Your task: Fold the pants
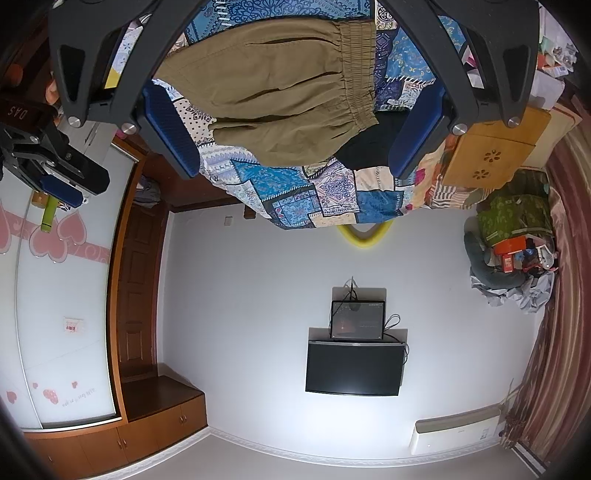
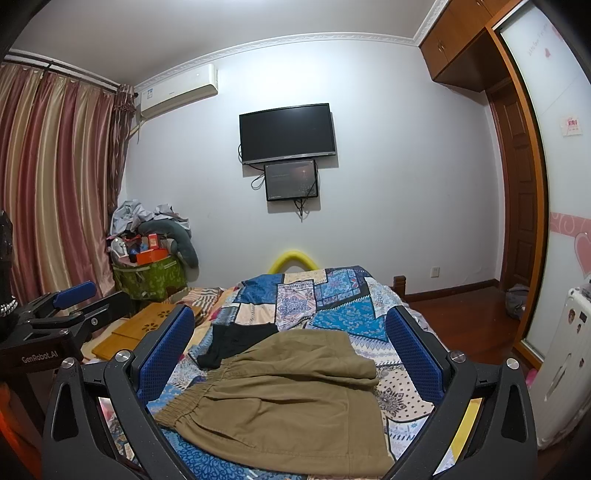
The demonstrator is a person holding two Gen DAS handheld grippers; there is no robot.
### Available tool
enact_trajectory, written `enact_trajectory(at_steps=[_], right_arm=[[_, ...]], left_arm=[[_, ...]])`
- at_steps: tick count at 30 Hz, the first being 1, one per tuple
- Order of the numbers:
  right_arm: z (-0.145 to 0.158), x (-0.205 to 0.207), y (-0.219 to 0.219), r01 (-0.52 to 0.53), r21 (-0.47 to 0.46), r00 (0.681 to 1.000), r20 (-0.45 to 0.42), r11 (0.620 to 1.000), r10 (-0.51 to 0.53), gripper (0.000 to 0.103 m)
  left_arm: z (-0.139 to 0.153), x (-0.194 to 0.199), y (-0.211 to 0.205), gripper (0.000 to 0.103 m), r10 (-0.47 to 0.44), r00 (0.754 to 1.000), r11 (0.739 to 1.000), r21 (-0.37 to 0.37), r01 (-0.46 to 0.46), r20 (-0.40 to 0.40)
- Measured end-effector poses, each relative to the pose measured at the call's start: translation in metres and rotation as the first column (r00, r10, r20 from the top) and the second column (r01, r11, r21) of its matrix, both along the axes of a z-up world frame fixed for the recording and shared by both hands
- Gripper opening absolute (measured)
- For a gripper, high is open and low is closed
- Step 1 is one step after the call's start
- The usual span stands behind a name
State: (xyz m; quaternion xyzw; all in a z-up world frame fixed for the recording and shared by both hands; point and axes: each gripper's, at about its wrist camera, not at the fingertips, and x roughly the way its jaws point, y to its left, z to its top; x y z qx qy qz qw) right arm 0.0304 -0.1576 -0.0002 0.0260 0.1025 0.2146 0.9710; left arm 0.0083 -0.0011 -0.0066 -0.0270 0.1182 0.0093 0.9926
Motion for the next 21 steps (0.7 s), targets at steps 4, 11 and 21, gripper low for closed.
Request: enact_trajectory(at_steps=[4, 11, 21], right_arm=[[-0.0002, 0.0004, -0.0004, 0.001, 0.000, 1.000, -0.001, 1.000, -0.001, 0.103], [-0.0003, 0.0016, -0.0019, 0.002, -0.002, 1.000, -0.003, 1.000, -0.002, 0.103], [-0.0021, 0.0029, -0.0015, 0.004, -0.005, 1.000, -0.004, 1.000, -0.004, 0.103]], left_arm=[[-0.0003, 0.0002, 0.0001, 0.103, -0.002, 1.000, 1.000, -0.001, 0.002, 0.000], [-0.0011, 0.0030, 0.0001, 0.103, -0.006, 1.000, 1.000, -0.006, 0.006, -0.007], [-0.0029, 0.0055, 0.0012, 0.103, -0.006, 1.000, 1.000, -0.004, 0.006, -0.002]])
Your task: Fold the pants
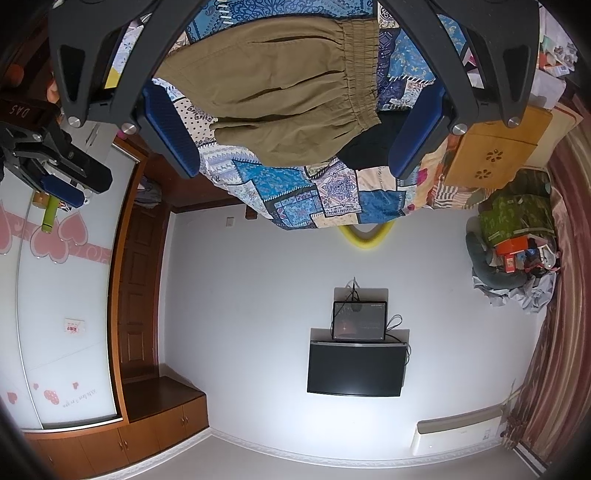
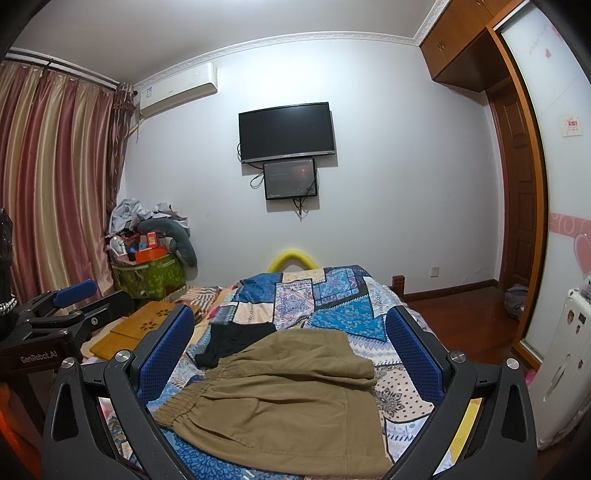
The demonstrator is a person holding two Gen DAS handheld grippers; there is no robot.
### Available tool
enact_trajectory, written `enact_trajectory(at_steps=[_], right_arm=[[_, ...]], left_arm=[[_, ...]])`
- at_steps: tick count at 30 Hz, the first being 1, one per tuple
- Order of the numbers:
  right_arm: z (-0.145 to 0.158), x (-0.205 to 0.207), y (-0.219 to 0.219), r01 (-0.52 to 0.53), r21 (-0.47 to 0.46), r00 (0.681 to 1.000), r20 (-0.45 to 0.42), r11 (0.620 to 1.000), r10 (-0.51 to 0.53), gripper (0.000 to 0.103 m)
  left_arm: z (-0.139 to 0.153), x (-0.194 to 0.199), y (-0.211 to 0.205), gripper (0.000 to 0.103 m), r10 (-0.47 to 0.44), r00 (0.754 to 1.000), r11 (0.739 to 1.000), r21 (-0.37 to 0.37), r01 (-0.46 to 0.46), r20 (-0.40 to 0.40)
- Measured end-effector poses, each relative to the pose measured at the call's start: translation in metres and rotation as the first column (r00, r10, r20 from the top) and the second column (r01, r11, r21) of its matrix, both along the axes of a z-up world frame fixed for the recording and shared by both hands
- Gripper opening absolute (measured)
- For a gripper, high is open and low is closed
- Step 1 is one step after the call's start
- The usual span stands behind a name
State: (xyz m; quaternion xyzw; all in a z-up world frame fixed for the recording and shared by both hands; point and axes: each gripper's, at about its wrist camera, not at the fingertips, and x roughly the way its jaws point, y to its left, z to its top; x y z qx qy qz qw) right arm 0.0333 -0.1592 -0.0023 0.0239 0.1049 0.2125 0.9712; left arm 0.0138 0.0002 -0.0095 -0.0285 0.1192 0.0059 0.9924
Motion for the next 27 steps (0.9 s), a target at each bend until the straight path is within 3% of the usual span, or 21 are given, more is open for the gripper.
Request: enact_trajectory(at_steps=[10, 15, 22, 27], right_arm=[[-0.010, 0.012, 0.003, 0.004, -0.010, 1.000, -0.031, 1.000, -0.004, 0.103], [-0.019, 0.027, 0.005, 0.008, -0.019, 0.998, -0.056, 1.000, -0.009, 0.103], [-0.055, 0.086, -0.004, 0.006, -0.049, 0.985, -0.173, 0.999, -0.014, 0.103], [-0.092, 0.127, -0.010, -0.009, -0.108, 0.959, -0.284, 0.994, -0.022, 0.103]], left_arm=[[-0.011, 0.012, 0.002, 0.103, -0.003, 1.000, 1.000, -0.003, 0.003, -0.025], [-0.022, 0.040, 0.008, 0.103, -0.007, 0.997, 1.000, -0.020, 0.005, -0.073], [-0.054, 0.113, 0.038, 0.103, 0.007, 0.974, 0.999, -0.038, -0.016, -0.228], [-0.094, 0.173, 0.066, 0.103, 0.047, 0.925, 0.997, -0.041, -0.067, -0.376]])
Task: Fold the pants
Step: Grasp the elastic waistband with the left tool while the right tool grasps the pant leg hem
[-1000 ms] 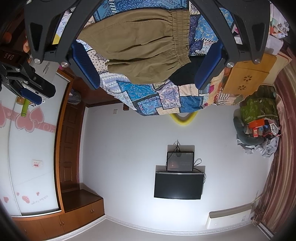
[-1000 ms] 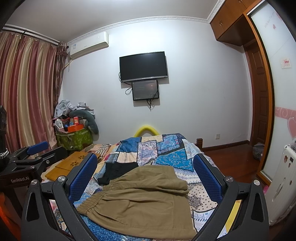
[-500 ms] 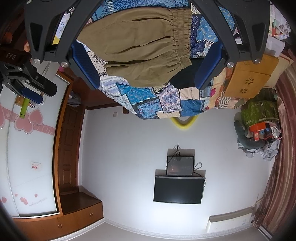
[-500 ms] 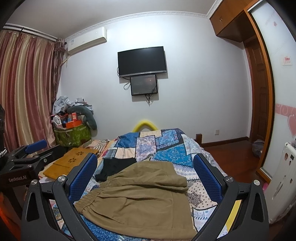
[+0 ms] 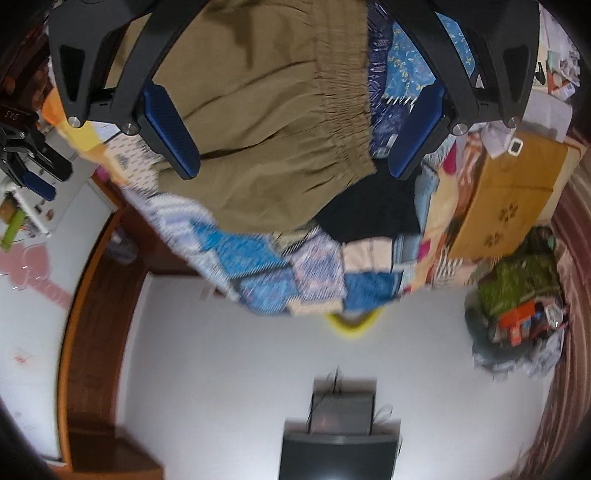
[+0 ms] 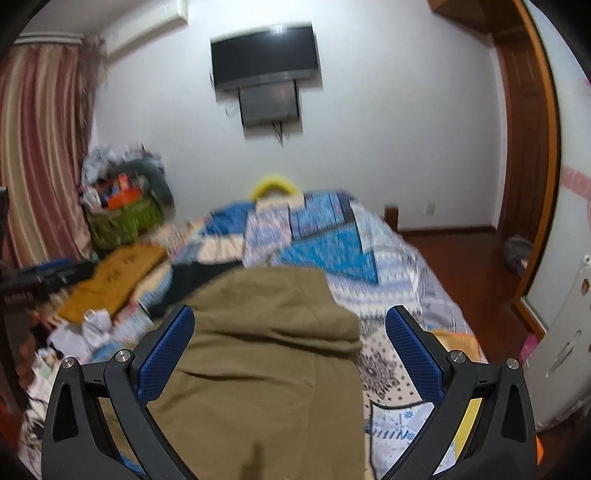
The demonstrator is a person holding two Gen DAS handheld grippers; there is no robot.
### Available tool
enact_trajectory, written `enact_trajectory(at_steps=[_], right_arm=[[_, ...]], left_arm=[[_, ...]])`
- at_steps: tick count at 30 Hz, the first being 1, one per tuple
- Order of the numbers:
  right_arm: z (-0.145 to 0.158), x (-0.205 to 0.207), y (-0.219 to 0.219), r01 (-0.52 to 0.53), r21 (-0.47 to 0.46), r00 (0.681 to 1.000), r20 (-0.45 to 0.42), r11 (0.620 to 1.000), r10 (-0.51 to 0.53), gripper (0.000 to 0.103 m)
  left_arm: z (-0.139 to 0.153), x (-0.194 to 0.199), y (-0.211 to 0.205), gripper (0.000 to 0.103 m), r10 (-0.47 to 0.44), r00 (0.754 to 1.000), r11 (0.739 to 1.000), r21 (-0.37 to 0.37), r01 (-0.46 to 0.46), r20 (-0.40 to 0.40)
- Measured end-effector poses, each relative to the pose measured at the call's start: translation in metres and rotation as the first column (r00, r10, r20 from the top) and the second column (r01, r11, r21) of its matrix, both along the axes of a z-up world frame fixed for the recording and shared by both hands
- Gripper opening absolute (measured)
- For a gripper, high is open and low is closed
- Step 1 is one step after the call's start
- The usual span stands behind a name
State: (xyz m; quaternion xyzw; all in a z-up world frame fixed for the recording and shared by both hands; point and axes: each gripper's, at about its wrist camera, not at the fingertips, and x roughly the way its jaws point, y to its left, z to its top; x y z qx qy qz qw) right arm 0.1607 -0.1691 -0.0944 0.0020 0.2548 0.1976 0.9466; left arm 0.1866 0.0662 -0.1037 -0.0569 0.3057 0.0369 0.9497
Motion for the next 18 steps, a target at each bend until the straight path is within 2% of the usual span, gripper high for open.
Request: enact_trajectory(at_steps=[3, 7, 12, 15, 18], right_arm=[[-0.029, 0.025, -0.005, -0.010, -0.040, 0.996, -0.091, 0.999, 0.007, 0.103], [-0.061, 0.058, -0.016, -0.019, -0.077, 0.973, -0.229, 0.997, 0.001, 0.103], [-0.086, 0.088, -0.020, -0.059, -0.127, 0.945, -0.326, 0.990, 0.015, 0.103], [-0.101, 0.108, -0.023, -0.092, -0.126, 0.915, -0.402, 0.988, 0.034, 0.101], [-0.113, 0.125, -0.026, -0.103, -0.088, 0.884, -0.465, 0.991, 0.050, 0.093]], left_arm=[[-0.025, 0.030, 0.015, 0.103, 0.021, 0.996, 1.000, -0.004, -0.021, -0.087], [-0.059, 0.061, 0.031, 0.103, 0.024, 0.981, 1.000, 0.016, -0.021, -0.195], [-0.092, 0.086, 0.044, 0.103, -0.005, 0.953, 1.000, 0.002, 0.006, -0.302], [-0.107, 0.094, 0.047, 0.103, -0.011, 0.936, 1.000, 0.016, 0.017, -0.353], [-0.126, 0.102, 0.052, 0.098, -0.022, 0.912, 0.999, 0.012, 0.030, -0.409]])
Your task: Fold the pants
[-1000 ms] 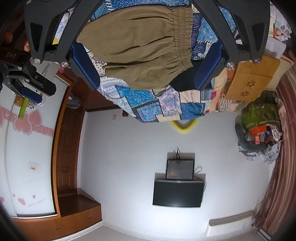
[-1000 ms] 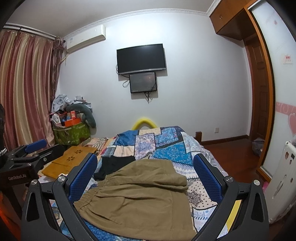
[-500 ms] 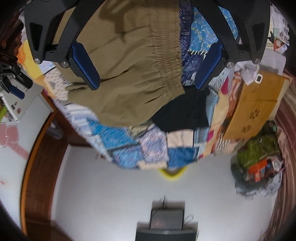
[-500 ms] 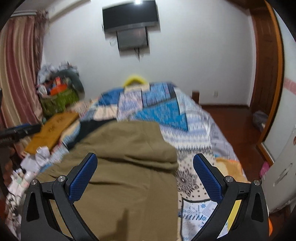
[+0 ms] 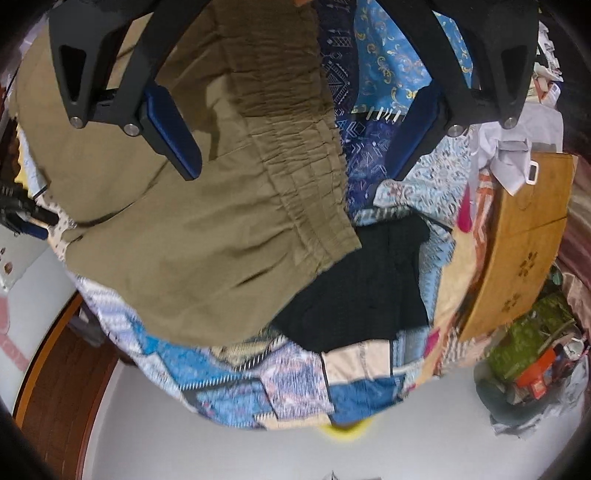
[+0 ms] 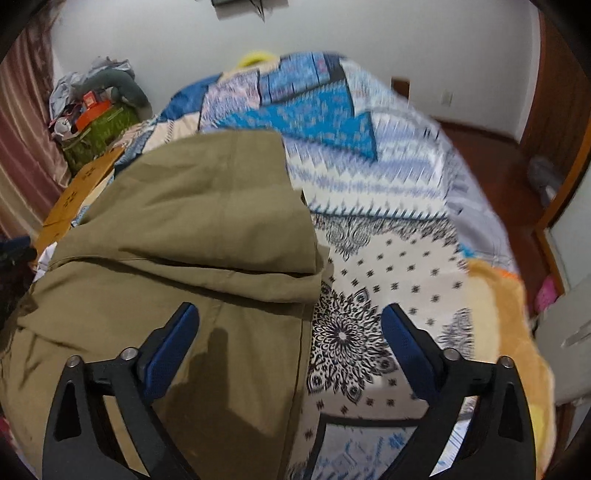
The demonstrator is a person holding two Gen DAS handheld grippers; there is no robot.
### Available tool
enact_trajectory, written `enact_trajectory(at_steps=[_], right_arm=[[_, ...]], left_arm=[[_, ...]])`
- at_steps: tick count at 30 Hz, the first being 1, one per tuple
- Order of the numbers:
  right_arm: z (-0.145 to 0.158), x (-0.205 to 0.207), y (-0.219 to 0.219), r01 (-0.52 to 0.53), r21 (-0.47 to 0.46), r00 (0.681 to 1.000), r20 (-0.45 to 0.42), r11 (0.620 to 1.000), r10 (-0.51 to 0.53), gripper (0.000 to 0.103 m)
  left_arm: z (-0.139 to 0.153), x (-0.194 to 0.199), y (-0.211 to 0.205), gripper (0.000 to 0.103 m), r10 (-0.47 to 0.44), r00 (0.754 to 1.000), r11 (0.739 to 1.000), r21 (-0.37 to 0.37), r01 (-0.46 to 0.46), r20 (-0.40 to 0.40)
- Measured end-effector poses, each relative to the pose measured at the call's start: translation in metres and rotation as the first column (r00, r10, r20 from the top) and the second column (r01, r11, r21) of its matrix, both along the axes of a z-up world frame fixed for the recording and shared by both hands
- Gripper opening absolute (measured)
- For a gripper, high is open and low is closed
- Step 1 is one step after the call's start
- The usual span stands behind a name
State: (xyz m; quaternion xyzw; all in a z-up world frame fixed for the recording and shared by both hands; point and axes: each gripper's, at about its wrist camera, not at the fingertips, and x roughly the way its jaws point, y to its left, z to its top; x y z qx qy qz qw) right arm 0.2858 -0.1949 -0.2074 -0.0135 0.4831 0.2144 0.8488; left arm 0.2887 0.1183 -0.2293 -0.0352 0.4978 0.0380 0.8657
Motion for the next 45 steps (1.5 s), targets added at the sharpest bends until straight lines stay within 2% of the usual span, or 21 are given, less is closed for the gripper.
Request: enact_trajectory(at_steps=[3, 5, 8, 10, 11, 12, 14, 16, 17, 19, 21, 23, 25, 30, 36, 38, 40, 43, 45], right_arm=[[-0.013, 0.015, 0.001, -0.010, 0.056, 0.996, -0.088, 0.998, 0.015, 0.086], [-0.022, 0.017, 0.001, -0.025, 0.104, 0.987, -0.153, 0.994, 0.041, 0.085], [-0.031, 0.015, -0.007, -0.008, 0.194, 0.976, -0.210, 0.981, 0.050, 0.080], [-0.032, 0.013, -0.009, 0.007, 0.230, 0.971, -0.234, 0.973, 0.048, 0.066], [-0.031, 0.012, -0.008, 0.007, 0.222, 0.973, -0.226, 0.975, 0.044, 0.063], [-0.029, 0.010, -0.005, 0.000, 0.221, 0.974, -0.222, 0.975, 0.050, 0.055], [-0.026, 0.005, -0.002, -0.015, 0.211, 0.975, -0.212, 0.977, 0.060, 0.046], [-0.026, 0.003, -0.001, -0.009, 0.183, 0.977, -0.208, 0.983, 0.047, 0.020], [-0.025, 0.002, -0.001, 0.006, 0.150, 0.979, -0.204, 0.989, 0.025, 0.012], [-0.026, 0.005, -0.003, 0.014, 0.131, 0.980, -0.198, 0.991, 0.013, 0.009], [-0.024, -0.003, 0.000, 0.004, 0.085, 0.986, -0.165, 0.996, 0.010, 0.007], [-0.019, -0.009, 0.005, -0.016, 0.036, 0.992, -0.126, 0.999, 0.021, 0.007], [-0.019, -0.013, 0.006, -0.026, 0.018, 0.993, -0.112, 0.999, 0.028, 0.006], [-0.025, -0.001, 0.007, -0.002, 0.020, 0.988, -0.156, 1.000, 0.006, 0.006], [-0.015, 0.000, 0.010, -0.008, -0.019, 0.984, -0.178, 1.000, 0.005, 0.013], [-0.006, -0.001, 0.005, -0.005, 0.003, 0.983, -0.185, 1.000, 0.006, 0.024], [0.006, -0.005, 0.000, -0.001, 0.043, 0.989, -0.149, 0.999, 0.008, 0.040], [0.025, -0.005, -0.005, -0.006, 0.067, 0.997, -0.073, 0.998, 0.010, 0.053], [0.032, 0.001, -0.005, -0.003, 0.063, 1.000, -0.027, 0.998, 0.005, 0.060]], left_arm=[[-0.019, 0.006, 0.007, 0.091, -0.010, 0.997, 0.999, -0.039, 0.007, -0.072], [-0.031, 0.006, 0.011, 0.091, -0.027, 0.994, 0.996, -0.091, 0.017, -0.105], [-0.036, 0.000, 0.016, 0.091, -0.032, 0.995, 0.989, -0.144, 0.018, -0.096], [-0.038, -0.001, 0.018, 0.082, -0.033, 0.995, 0.984, -0.180, 0.016, -0.093], [-0.039, -0.002, 0.019, 0.078, -0.039, 0.995, 0.978, -0.210, 0.020, -0.087], [-0.038, -0.003, 0.019, 0.070, -0.041, 0.996, 0.974, -0.224, 0.022, -0.080], [-0.036, -0.006, 0.016, 0.065, -0.038, 0.997, 0.981, -0.192, 0.026, -0.062], [-0.032, -0.008, 0.012, 0.058, -0.036, 0.998, 0.988, -0.149, 0.029, -0.047], [-0.031, -0.011, 0.010, 0.057, -0.031, 0.999, 0.993, -0.113, 0.026, -0.038], [-0.029, -0.010, 0.008, 0.055, -0.029, 0.999, 0.997, -0.073, 0.026, -0.031], [-0.025, -0.014, 0.003, 0.054, -0.023, 1.000, 1.000, 0.001, 0.023, -0.014], [-0.023, -0.016, 0.001, 0.053, -0.020, 1.000, 0.999, 0.050, 0.020, -0.003], [-0.024, -0.018, 0.003, 0.053, -0.019, 1.000, 0.998, 0.068, 0.019, 0.000], [-0.031, -0.016, 0.008, 0.057, 0.006, 1.000, 0.999, 0.040, -0.006, -0.010], [-0.022, -0.014, 0.011, 0.058, -0.031, 0.998, 0.999, -0.015, 0.031, -0.048], [-0.014, -0.014, 0.013, 0.059, -0.046, 0.998, 0.998, -0.034, 0.044, -0.043], [-0.005, -0.010, 0.016, 0.070, -0.049, 0.998, 0.998, -0.046, 0.048, -0.026], [0.004, -0.003, 0.020, 0.082, -0.047, 0.999, 0.997, -0.061, 0.048, 0.006], [0.006, 0.007, 0.025, 0.083, -0.036, 0.999, 0.997, -0.062, 0.037, 0.016]])
